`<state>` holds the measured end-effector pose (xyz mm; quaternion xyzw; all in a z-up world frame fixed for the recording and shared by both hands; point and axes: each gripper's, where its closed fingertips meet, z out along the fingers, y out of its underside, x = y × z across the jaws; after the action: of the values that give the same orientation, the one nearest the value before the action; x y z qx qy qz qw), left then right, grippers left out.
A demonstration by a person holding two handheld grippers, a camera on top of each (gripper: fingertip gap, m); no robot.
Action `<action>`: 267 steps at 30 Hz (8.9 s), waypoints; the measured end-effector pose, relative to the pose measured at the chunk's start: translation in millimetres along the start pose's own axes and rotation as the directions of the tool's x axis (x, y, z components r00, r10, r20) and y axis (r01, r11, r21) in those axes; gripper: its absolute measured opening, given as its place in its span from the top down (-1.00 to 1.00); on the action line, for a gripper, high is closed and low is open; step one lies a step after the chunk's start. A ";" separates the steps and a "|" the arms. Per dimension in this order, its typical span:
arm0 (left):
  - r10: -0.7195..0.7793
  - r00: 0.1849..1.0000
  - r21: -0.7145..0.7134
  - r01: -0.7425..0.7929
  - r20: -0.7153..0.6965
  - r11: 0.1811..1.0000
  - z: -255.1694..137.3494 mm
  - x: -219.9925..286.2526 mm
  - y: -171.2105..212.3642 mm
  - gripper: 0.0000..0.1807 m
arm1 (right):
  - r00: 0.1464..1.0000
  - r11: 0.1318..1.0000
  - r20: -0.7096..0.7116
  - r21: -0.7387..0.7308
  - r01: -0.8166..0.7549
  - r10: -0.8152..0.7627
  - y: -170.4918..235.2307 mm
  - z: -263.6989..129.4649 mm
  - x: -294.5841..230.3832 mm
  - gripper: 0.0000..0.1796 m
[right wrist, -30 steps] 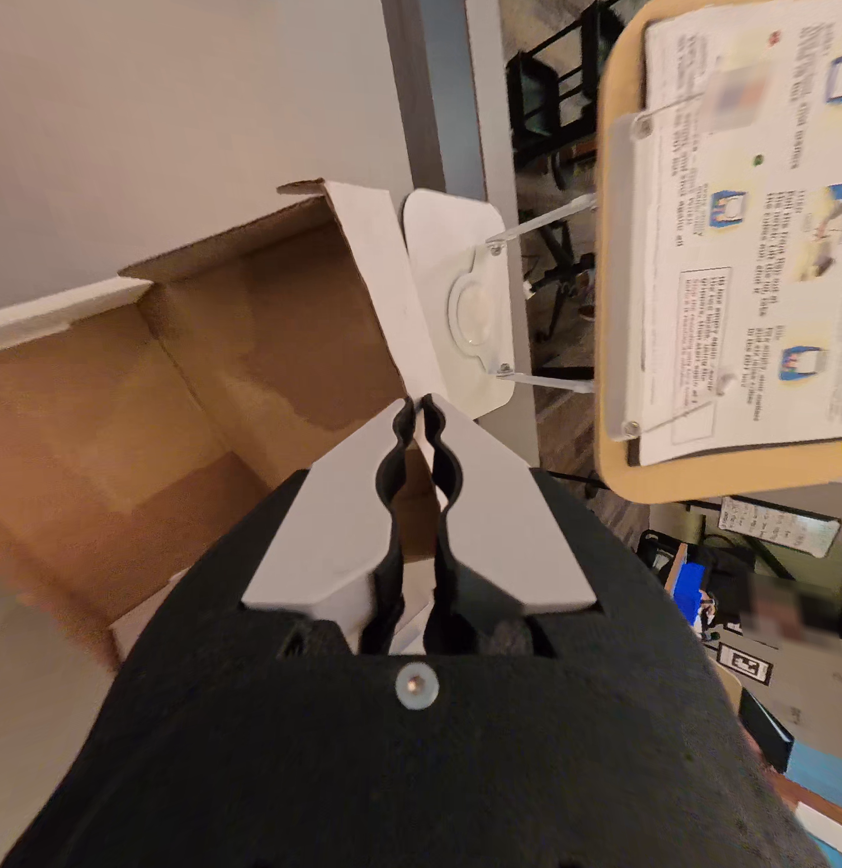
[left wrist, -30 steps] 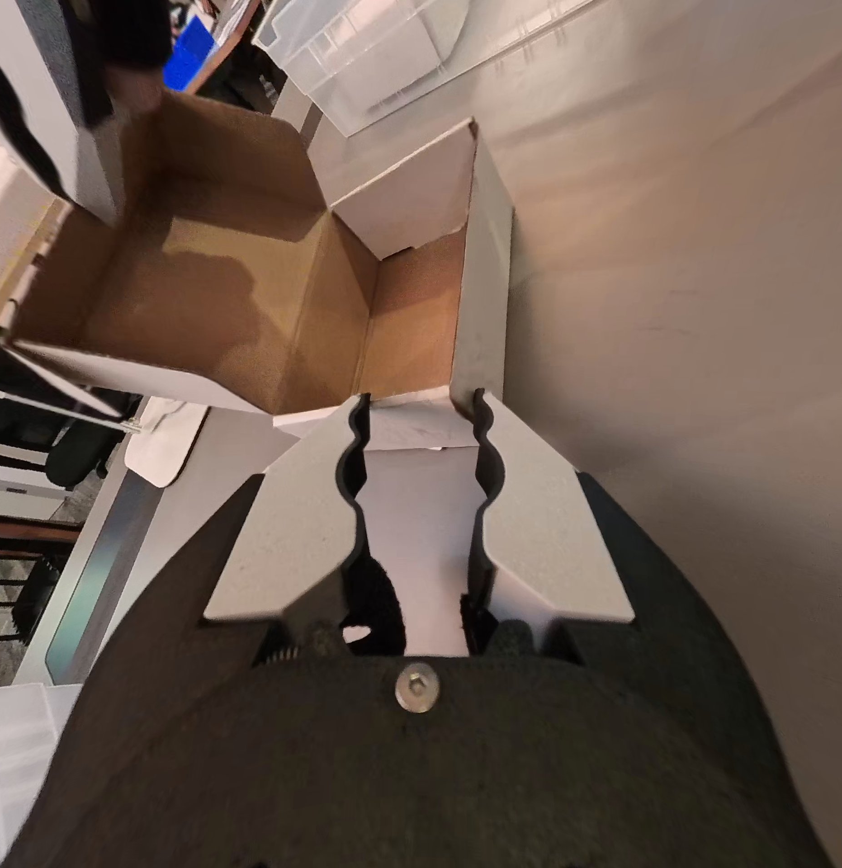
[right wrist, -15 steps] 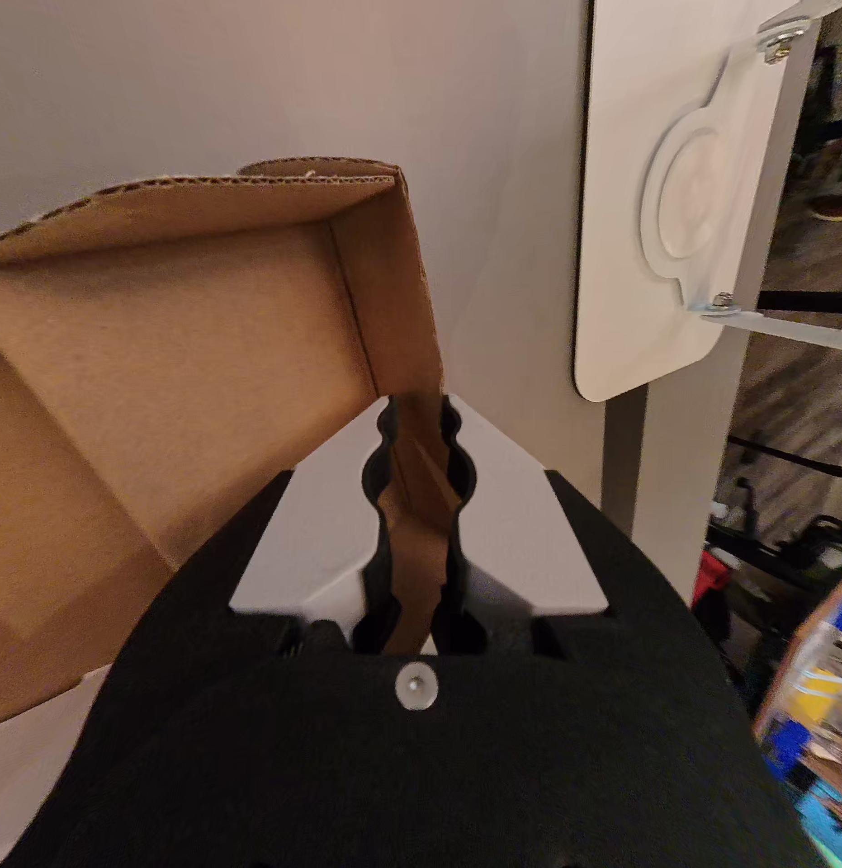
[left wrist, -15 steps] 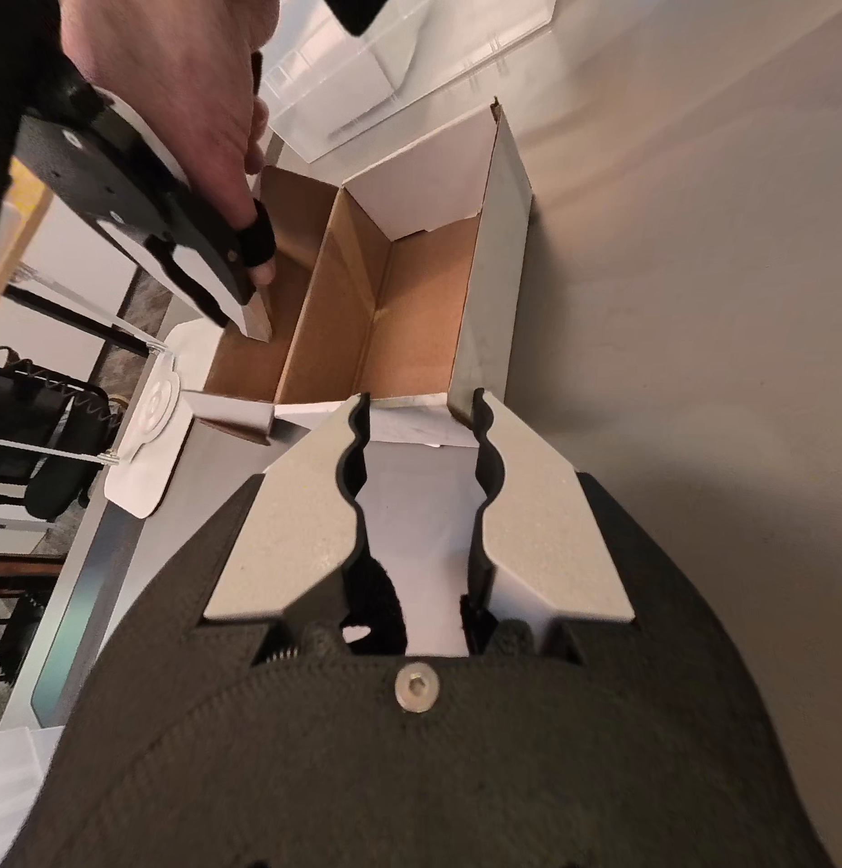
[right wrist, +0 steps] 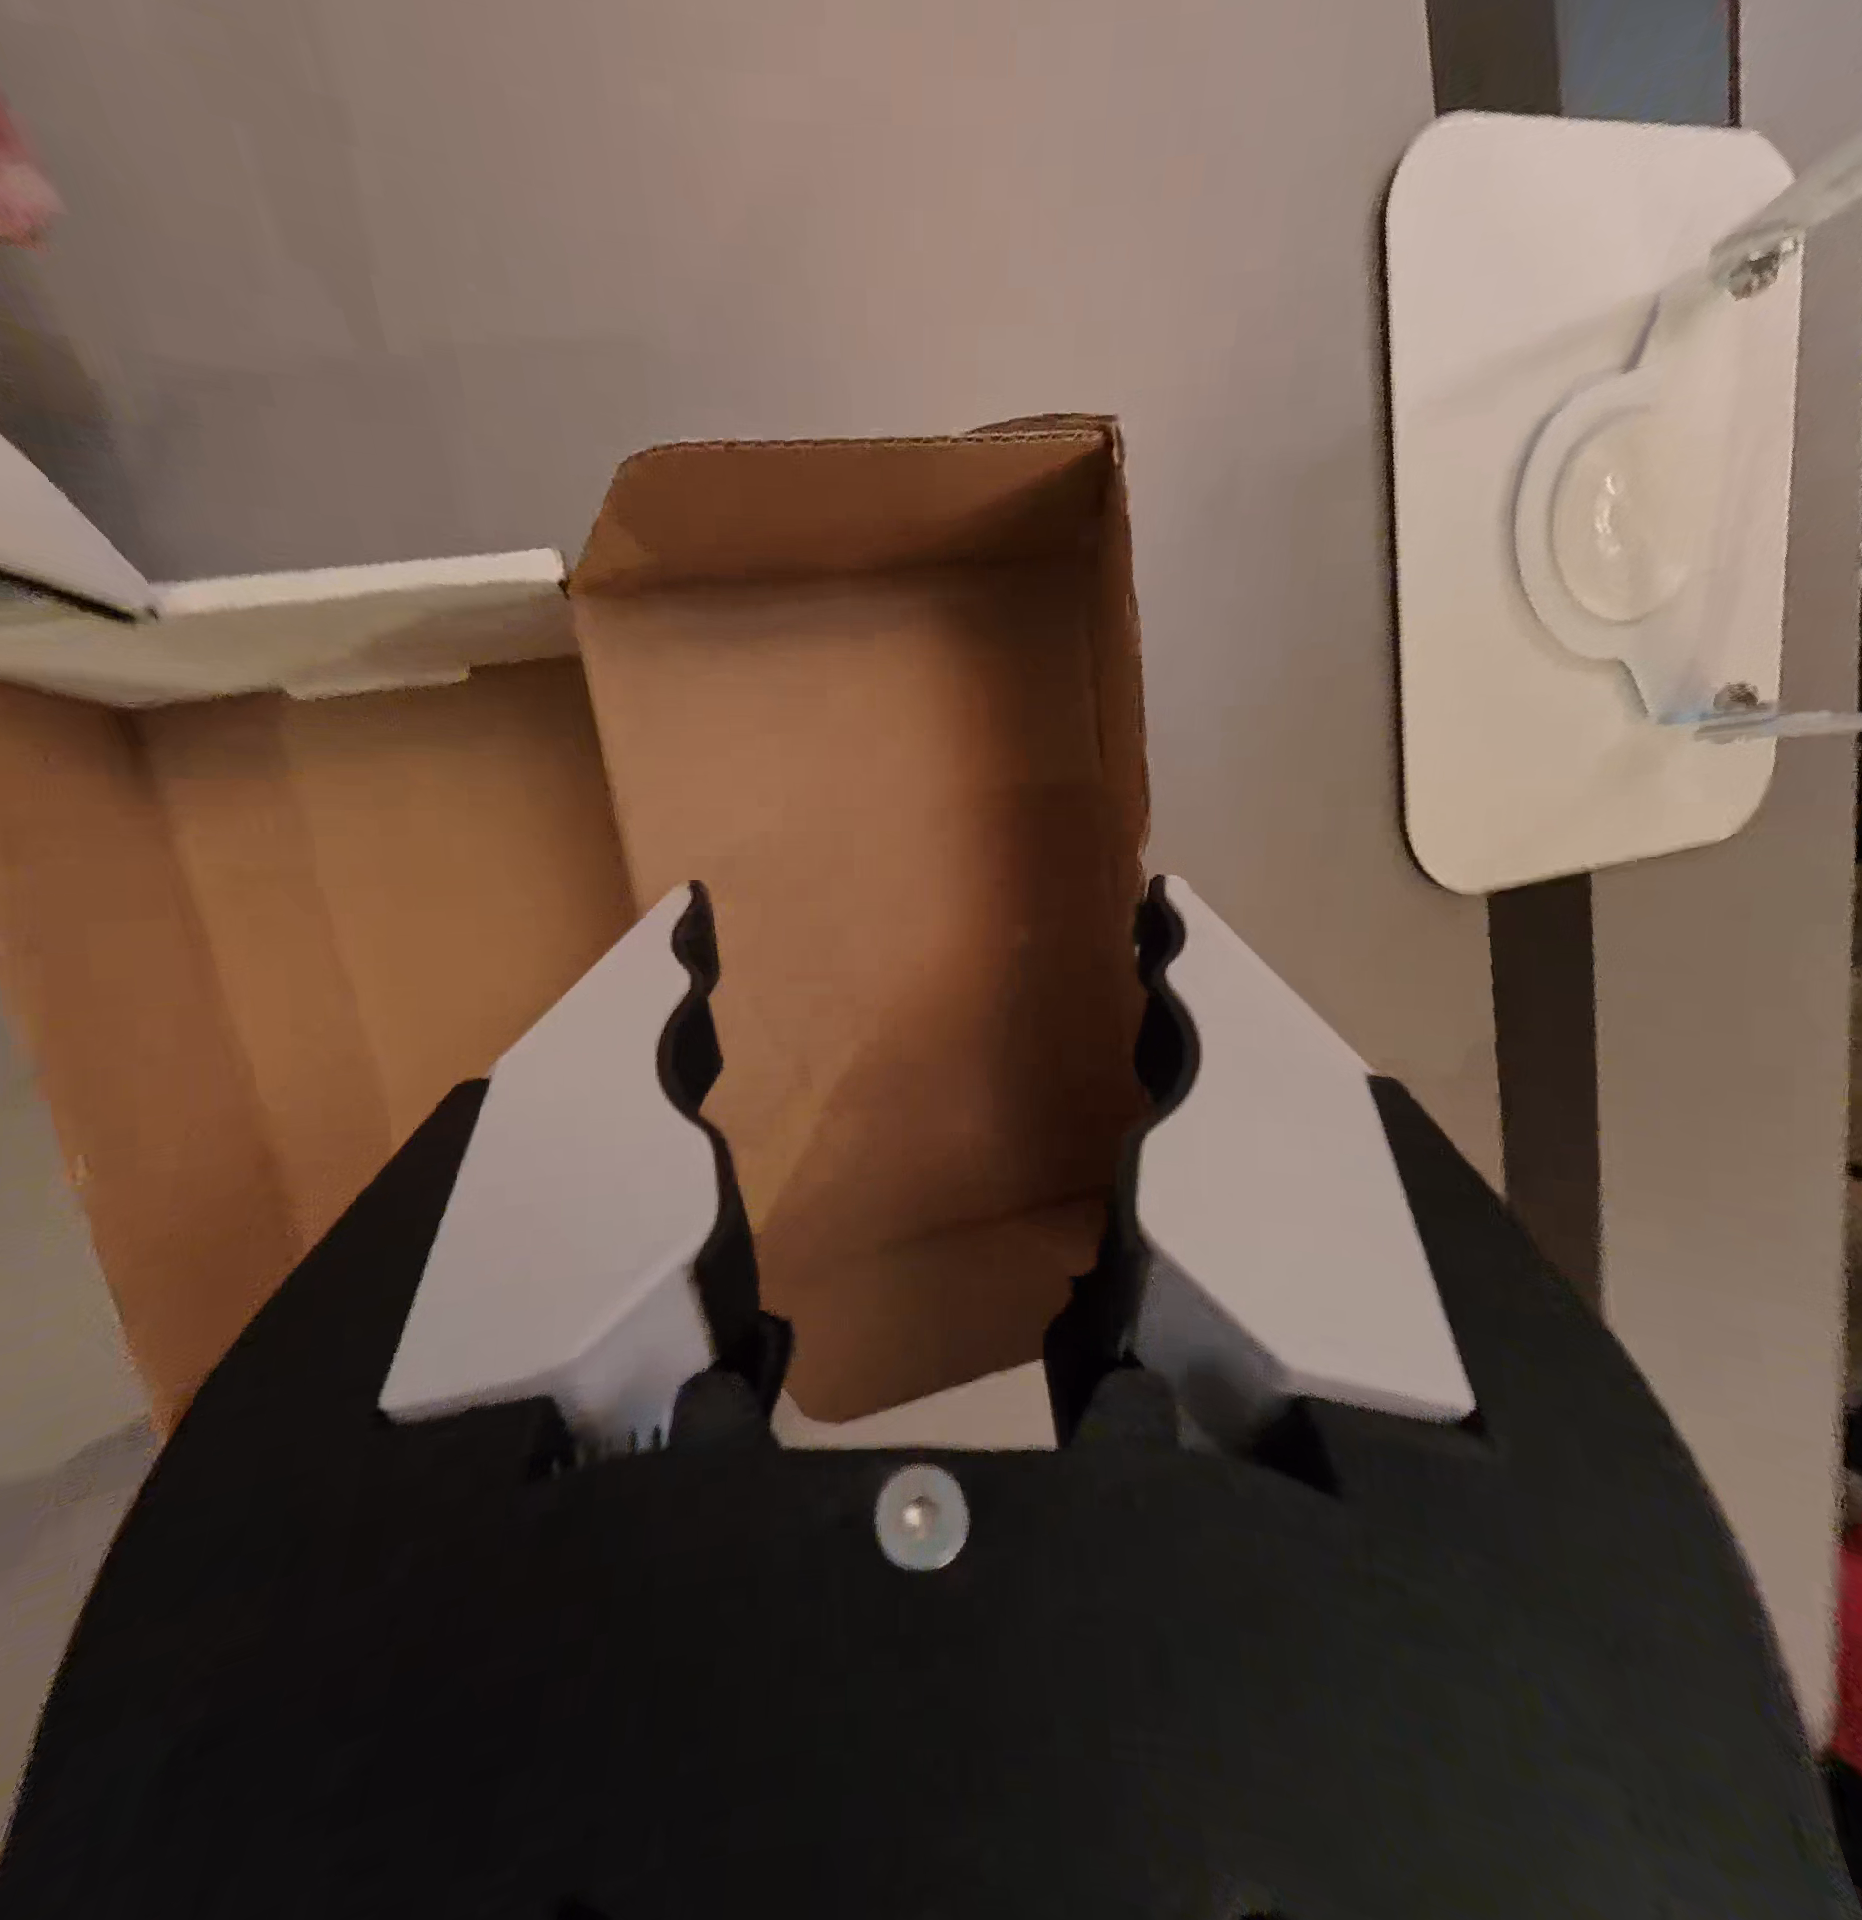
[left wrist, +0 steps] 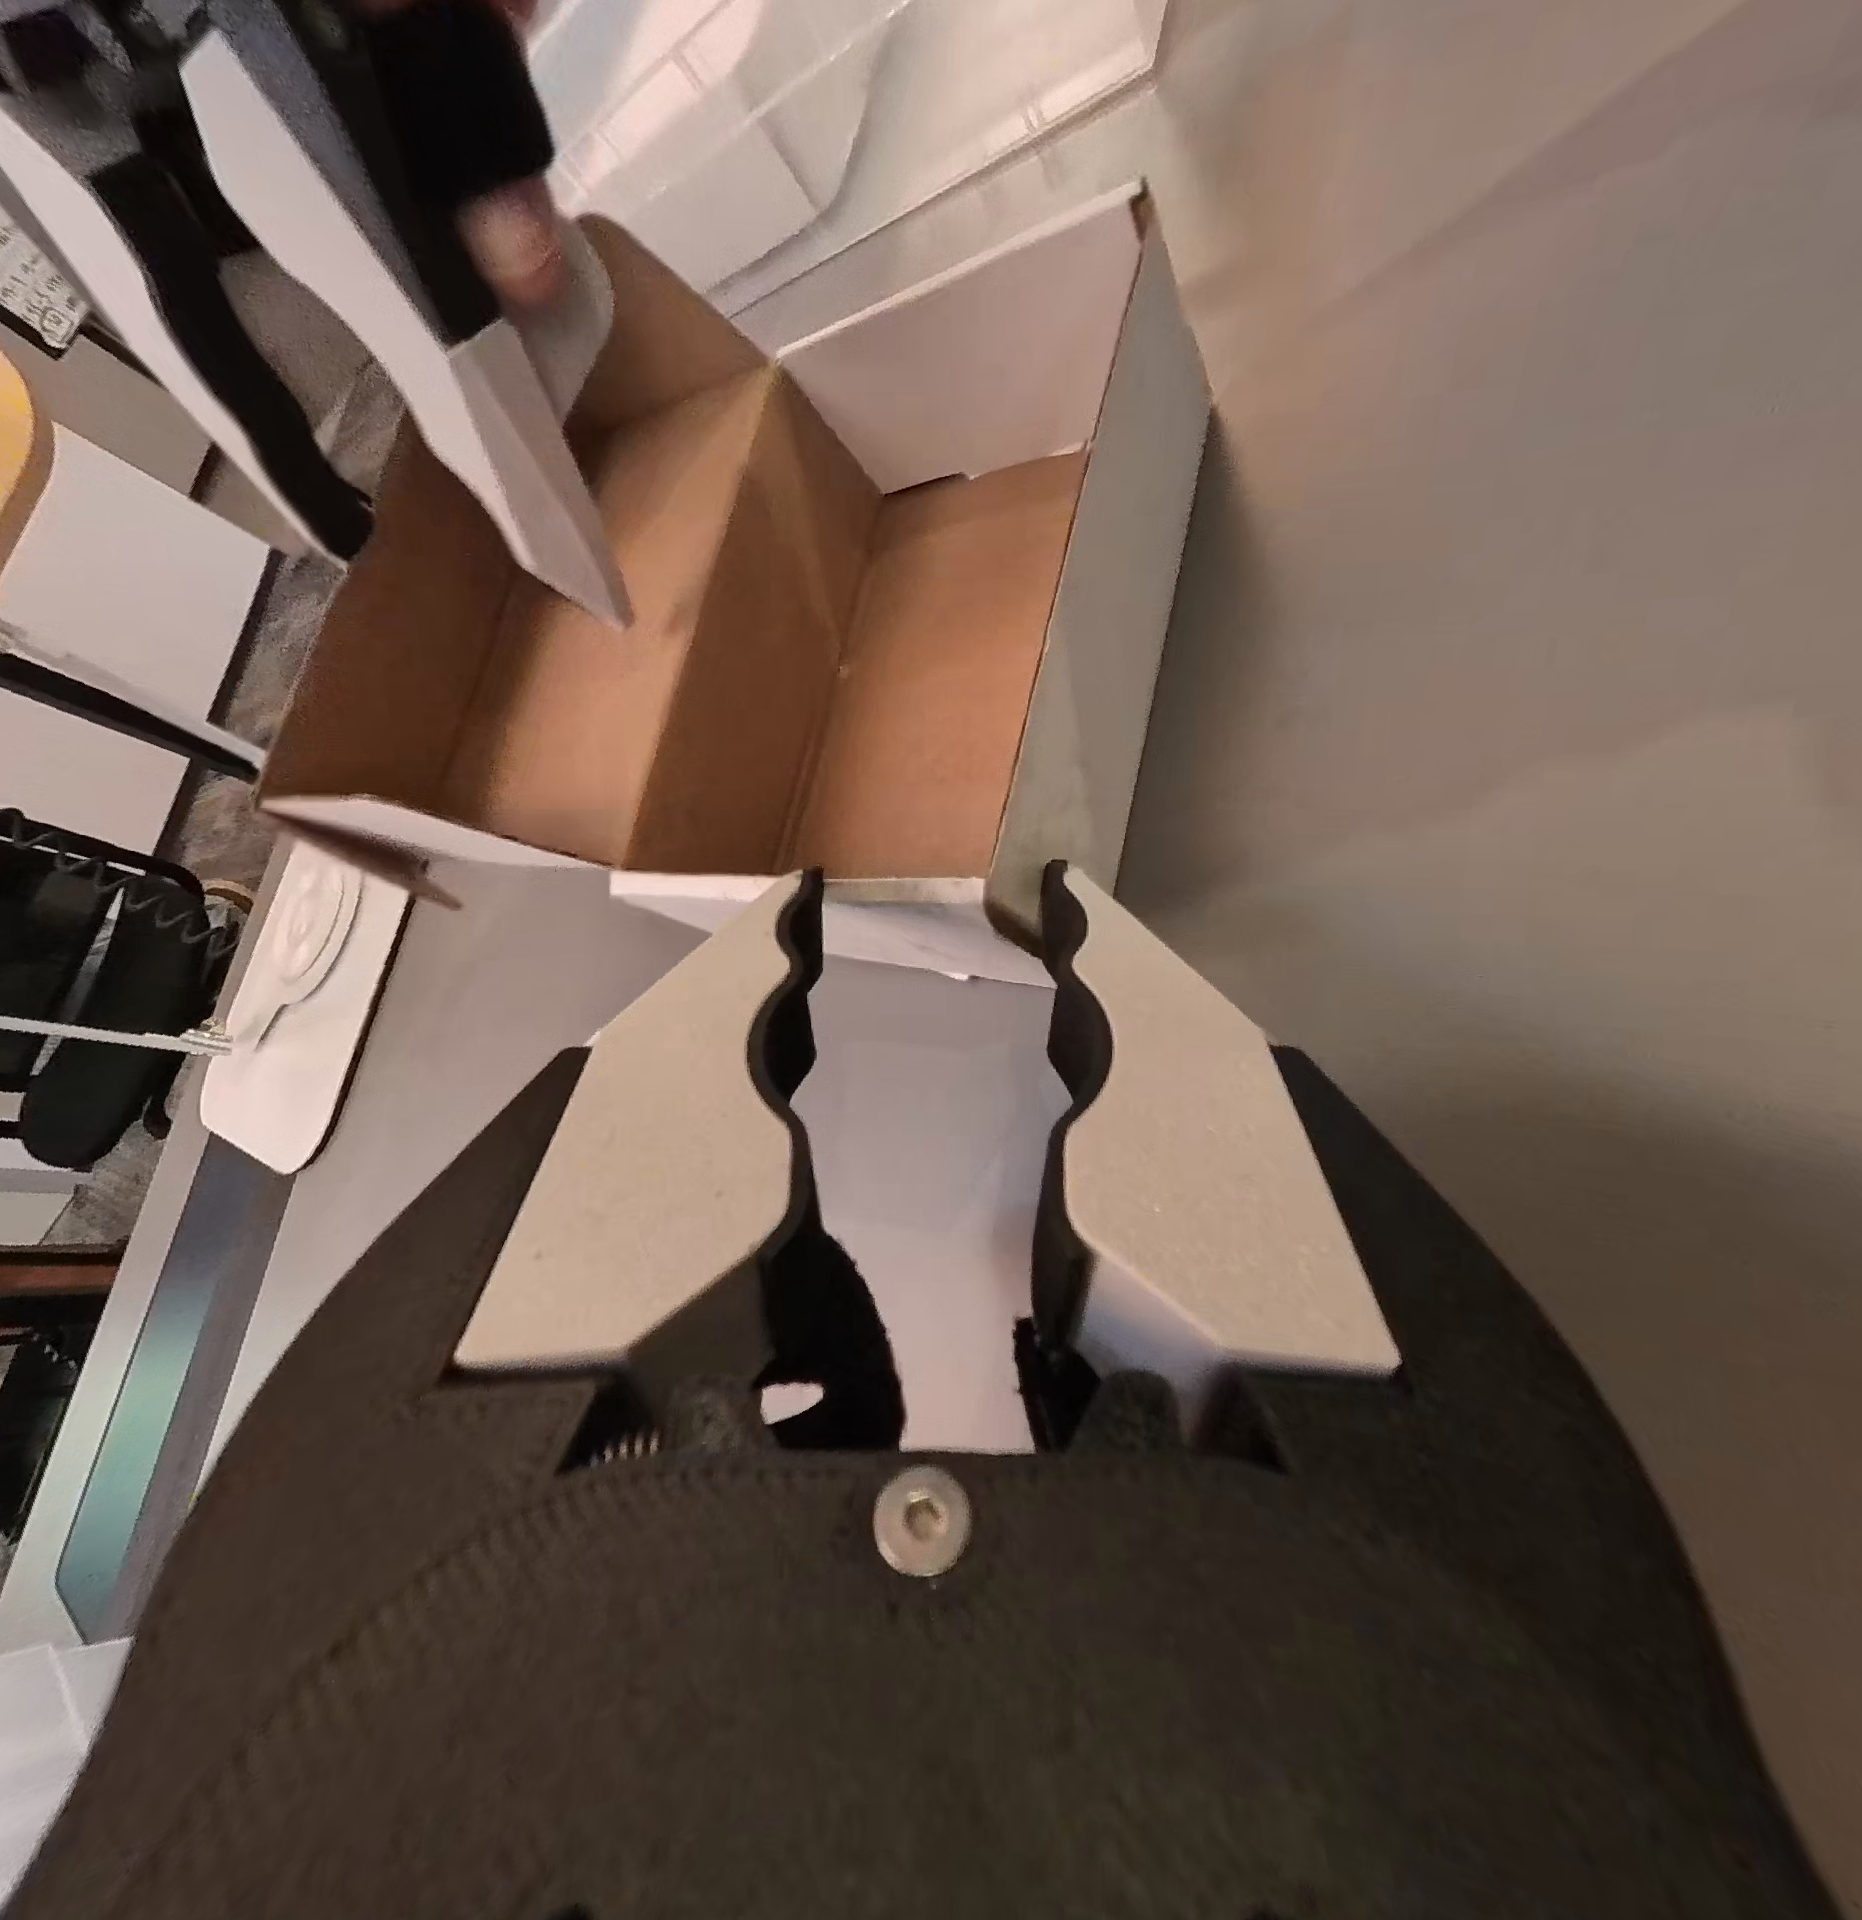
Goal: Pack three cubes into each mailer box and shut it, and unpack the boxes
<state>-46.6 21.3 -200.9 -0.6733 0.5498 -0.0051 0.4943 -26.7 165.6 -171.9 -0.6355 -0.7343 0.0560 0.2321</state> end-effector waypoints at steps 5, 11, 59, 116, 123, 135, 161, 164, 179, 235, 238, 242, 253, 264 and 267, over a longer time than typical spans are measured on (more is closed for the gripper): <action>0.008 1.000 -0.003 -0.008 0.010 1.000 1.9 0.8 -2.3 0.59 | 0.967 0.965 -0.149 -0.197 0.175 -0.206 17.0 -11.5 3.7 0.11; 0.017 1.000 -0.010 -0.017 0.014 1.000 2.2 1.0 -2.6 0.59 | 0.936 0.953 -0.238 -0.218 0.210 -0.260 10.3 -29.6 -4.4 0.11; 0.056 0.998 -0.039 -0.055 0.015 0.998 7.2 2.5 -7.1 0.62 | 0.913 0.974 -0.377 -0.214 0.076 -0.154 42.4 -14.9 -33.7 0.57; 0.172 0.973 -0.081 -0.161 0.153 0.984 -67.5 -51.5 -23.5 0.52 | 0.975 0.918 0.099 -0.328 0.222 -0.201 64.8 29.6 -32.4 0.44; 0.136 0.976 -0.459 -0.044 0.169 0.887 -185.5 -127.2 80.8 0.37 | 0.984 0.926 0.078 -0.332 0.179 -0.163 61.6 31.0 -34.3 0.44; -0.027 0.969 -0.819 -0.192 -0.245 0.540 -264.8 -119.3 279.3 0.26 | 0.985 0.930 0.079 -0.325 0.171 -0.153 60.4 31.6 -35.2 0.44; -0.050 0.995 -0.465 0.083 0.082 0.882 -233.6 -156.4 153.6 0.49 | 0.985 0.932 0.085 -0.322 0.169 -0.149 59.3 32.4 -35.2 0.44; -0.040 0.998 -0.304 0.050 0.040 0.951 -188.9 -134.1 74.9 0.49 | 0.986 0.934 0.087 -0.317 0.165 -0.145 59.0 32.3 -35.3 0.44; -0.073 0.966 -0.265 0.005 -0.247 0.964 25.9 -31.2 -23.3 0.48 | 0.987 0.938 0.089 -0.308 0.158 -0.138 58.7 32.1 -35.5 0.44; -0.484 0.845 -0.775 0.459 0.228 0.435 -216.9 -96.6 268.0 0.54 | 0.987 0.948 0.100 -0.283 0.147 -0.123 57.0 32.1 -36.6 0.43; -0.480 0.845 -0.791 0.454 0.236 0.410 -215.0 -89.3 273.7 0.65 | 0.987 0.947 0.100 -0.284 0.147 -0.123 57.1 32.1 -36.6 0.44; -0.506 0.826 -0.791 0.476 0.250 0.385 -214.9 -86.3 279.2 0.68 | 0.987 0.948 0.101 -0.282 0.147 -0.123 57.0 32.1 -36.5 0.44; -0.407 0.846 -0.601 0.532 0.345 0.596 -237.7 -133.4 205.9 0.70 | 0.987 0.948 0.101 -0.281 0.146 -0.122 57.1 32.3 -36.3 0.44; -0.125 0.981 -0.247 0.085 -0.149 0.965 -92.1 -42.3 -59.9 0.70 | 0.988 0.951 0.101 -0.277 0.140 -0.116 57.2 32.5 -35.9 0.44; -0.065 0.980 -0.252 0.016 -0.187 0.968 -37.8 -26.4 -74.7 0.70 | 0.988 0.952 0.104 -0.273 0.138 -0.113 57.3 32.4 -35.9 0.44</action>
<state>-22.9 9.1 -117.3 -0.7377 0.5775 -0.0117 0.3496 14.9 148.7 -231.9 -0.6109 -0.7831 -0.0353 0.1110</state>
